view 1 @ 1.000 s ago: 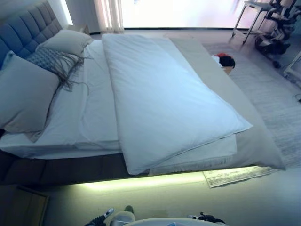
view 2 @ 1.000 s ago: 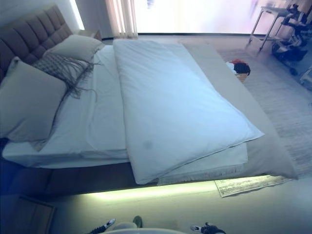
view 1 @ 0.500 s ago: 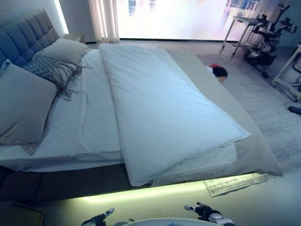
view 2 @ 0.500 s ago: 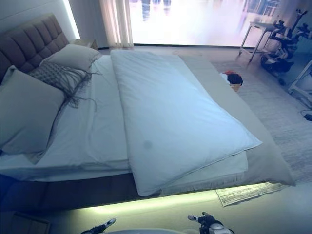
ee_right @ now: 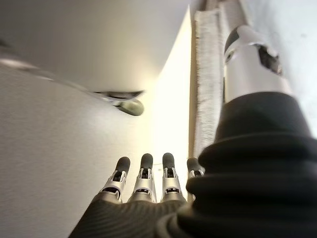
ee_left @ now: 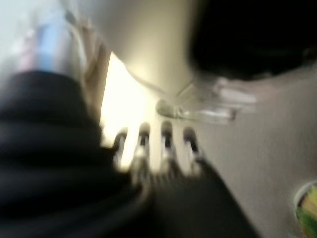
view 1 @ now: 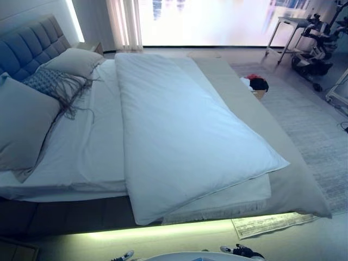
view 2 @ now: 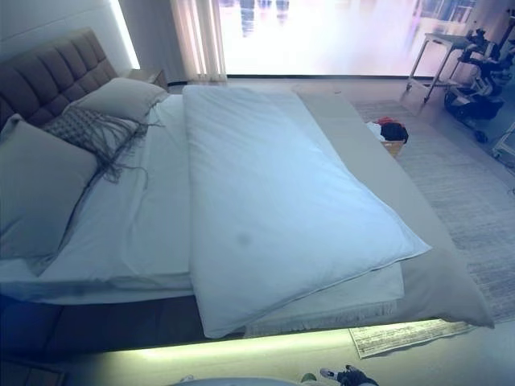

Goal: Make the bed neatly

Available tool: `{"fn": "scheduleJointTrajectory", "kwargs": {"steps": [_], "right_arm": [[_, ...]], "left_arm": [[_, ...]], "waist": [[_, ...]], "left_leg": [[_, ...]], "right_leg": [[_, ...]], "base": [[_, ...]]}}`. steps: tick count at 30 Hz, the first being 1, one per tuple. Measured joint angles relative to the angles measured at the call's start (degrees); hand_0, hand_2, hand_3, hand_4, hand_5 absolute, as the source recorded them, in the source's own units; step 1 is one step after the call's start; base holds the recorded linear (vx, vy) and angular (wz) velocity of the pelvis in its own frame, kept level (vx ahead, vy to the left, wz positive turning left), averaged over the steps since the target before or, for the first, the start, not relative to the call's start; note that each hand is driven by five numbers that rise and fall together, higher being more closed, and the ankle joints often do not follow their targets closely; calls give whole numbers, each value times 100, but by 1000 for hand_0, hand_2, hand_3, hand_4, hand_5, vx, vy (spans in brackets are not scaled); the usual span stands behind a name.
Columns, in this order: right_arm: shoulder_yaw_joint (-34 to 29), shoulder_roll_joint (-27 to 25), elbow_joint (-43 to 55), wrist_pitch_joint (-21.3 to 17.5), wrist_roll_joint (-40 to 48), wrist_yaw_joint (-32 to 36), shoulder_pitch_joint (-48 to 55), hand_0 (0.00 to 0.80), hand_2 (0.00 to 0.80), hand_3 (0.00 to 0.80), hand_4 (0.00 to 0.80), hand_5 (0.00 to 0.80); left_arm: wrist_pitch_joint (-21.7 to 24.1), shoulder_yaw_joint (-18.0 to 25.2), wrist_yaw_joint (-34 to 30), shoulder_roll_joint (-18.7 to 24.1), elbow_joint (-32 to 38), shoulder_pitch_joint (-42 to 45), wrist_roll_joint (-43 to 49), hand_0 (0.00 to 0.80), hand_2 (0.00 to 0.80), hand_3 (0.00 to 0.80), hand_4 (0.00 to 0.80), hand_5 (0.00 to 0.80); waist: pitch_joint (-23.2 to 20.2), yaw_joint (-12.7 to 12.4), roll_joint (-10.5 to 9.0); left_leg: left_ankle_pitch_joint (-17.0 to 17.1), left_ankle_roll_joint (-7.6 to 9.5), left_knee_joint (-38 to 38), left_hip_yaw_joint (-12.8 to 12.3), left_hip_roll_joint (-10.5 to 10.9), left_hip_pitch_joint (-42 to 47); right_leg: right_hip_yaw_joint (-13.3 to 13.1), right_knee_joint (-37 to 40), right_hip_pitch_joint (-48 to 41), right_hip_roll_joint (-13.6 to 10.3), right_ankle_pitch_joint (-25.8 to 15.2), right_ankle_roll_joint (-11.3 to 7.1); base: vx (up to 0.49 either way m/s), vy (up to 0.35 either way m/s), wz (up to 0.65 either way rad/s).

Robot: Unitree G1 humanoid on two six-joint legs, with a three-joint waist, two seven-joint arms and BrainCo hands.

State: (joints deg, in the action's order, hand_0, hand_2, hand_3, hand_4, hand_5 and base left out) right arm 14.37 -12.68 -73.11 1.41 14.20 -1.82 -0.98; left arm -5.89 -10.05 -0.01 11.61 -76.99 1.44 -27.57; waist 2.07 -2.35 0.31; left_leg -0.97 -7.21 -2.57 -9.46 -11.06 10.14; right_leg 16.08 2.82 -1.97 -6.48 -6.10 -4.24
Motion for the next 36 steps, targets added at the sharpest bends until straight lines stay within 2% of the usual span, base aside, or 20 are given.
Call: {"fn": "scheduleJointTrajectory", "kwargs": {"steps": [1,4,6,9,10,11,12,13,14,15,17,19,21,26,30,36], "right_arm": [[0,-6,35,-2,0,2,-23,0,0,0,0,0],[3,-9,58,-7,2,47,-121,0,0,0,0,0],[21,-2,67,-8,46,93,-159,0,0,0,0,0],[219,-41,63,-8,323,159,-280,0,0,0,0,0],[272,-163,47,-36,542,165,-336,0,0,0,0,0],[321,-302,25,-91,852,179,-450,0,0,0,0,0],[330,-333,8,-129,1120,189,-596,0,0,0,0,0],[312,-333,4,-132,1445,240,-717,0,0,0,0,0],[220,-281,8,-136,1822,285,-805,0,0,0,0,0],[133,-220,21,-137,2189,343,-854,0,0,0,0,0],[-155,-198,35,-155,3020,598,-1026,0,0,0,0,0],[-320,-202,61,-200,3758,941,-1173,0,0,0,0,0],[-413,-201,61,-202,4275,1185,-1375,0,0,0,0,0],[-500,-276,53,-124,4710,1426,-2242,0,0,0,0,0],[-532,-532,60,-98,4961,1446,-2883,0,0,0,0,0],[-741,-1191,60,26,5221,1235,-3808,0,0,0,0,0]], "left_arm": [[2,1,3,-15,6,-19,-1,0,0,0,0,0],[8,2,19,-40,2,-18,-10,0,0,0,0,0],[33,4,49,-27,-18,-29,-16,0,0,0,0,0],[90,-15,54,62,-4,-187,-32,0,0,0,0,0],[92,-128,37,34,51,-275,-29,0,0,0,0,0],[55,-231,19,-15,48,-393,-20,0,0,0,0,0],[33,-229,2,-8,22,-501,-13,0,0,0,0,0],[39,-223,3,-10,17,-512,-12,0,0,0,0,0],[54,-227,10,55,39,-555,-11,0,0,0,0,0],[62,-222,11,147,67,-626,-12,0,0,0,0,0],[61,-224,3,238,105,-635,-15,0,0,0,0,0],[62,-227,3,276,157,-679,-19,0,0,0,0,0],[74,-250,-1,275,180,-864,-75,0,0,0,0,0],[177,-344,-54,286,260,-1364,-295,0,0,0,0,0],[184,-392,-126,282,366,-1633,-482,0,0,0,0,0],[141,-470,-163,284,396,-1808,-781,0,0,0,0,0]], "waist": [[20,-1,37],[103,-1,119],[182,-23,74],[391,-110,-155],[422,-161,-74],[482,-168,140],[598,-187,183],[656,-253,270],[784,-240,178],[886,-209,28],[1084,-189,-41],[1223,-158,-55],[1389,-152,39],[1882,-155,314],[2159,-164,301],[2304,-206,318]], "left_leg": [[-52,-76,66,6,-27,-35],[-132,-158,193,15,-46,-88],[-181,-112,567,85,-1,-236],[-244,-88,1635,574,285,-1073],[-227,-64,1501,566,376,-1254],[-179,28,1386,514,376,-1489],[-308,164,1404,491,354,-1705],[-276,198,1368,468,321,-1864],[-247,193,1353,480,333,-1881],[-175,213,1305,483,396,-1870],[-48,211,1309,510,414,-1926],[-22,248,1341,516,477,-2102],[15,290,1405,510,526,-2334],[54,287,1715,523,551,-2992],[18,221,2037,594,580,-3338],[-51,206,2450,662,616,-3902]], "right_leg": [[-2,2,6,15,4,1],[6,-40,20,19,27,-8],[1,-73,55,-43,66,23],[-165,-115,248,-318,50,63],[-160,-226,462,-363,50,58],[-119,-355,687,-322,36,37],[-129,-418,858,-330,24,-17],[-106,-559,989,-299,73,-102],[-125,-1113,1102,-344,228,8],[-127,-1167,1109,-381,478,20],[-131,-1330,1222,-421,533,19],[-147,-1476,1435,-509,552,6],[-163,-1588,1682,-580,544,-5],[-209,-2003,2356,-640,570,56],[-240,-2573,2805,-741,795,87],[-316,-3201,3483,-827,1033,215]], "base": [[115,-122,2],[96,-103,2],[12,0,5],[-144,115,3],[-175,75,-9],[-101,68,-13],[2,50,-8],[24,34,-5],[0,0,0],[-32,11,8],[-95,0,6],[-163,19,6],[-215,30,7],[-151,-6,4],[-97,-17,8],[-55,-10,4]]}}
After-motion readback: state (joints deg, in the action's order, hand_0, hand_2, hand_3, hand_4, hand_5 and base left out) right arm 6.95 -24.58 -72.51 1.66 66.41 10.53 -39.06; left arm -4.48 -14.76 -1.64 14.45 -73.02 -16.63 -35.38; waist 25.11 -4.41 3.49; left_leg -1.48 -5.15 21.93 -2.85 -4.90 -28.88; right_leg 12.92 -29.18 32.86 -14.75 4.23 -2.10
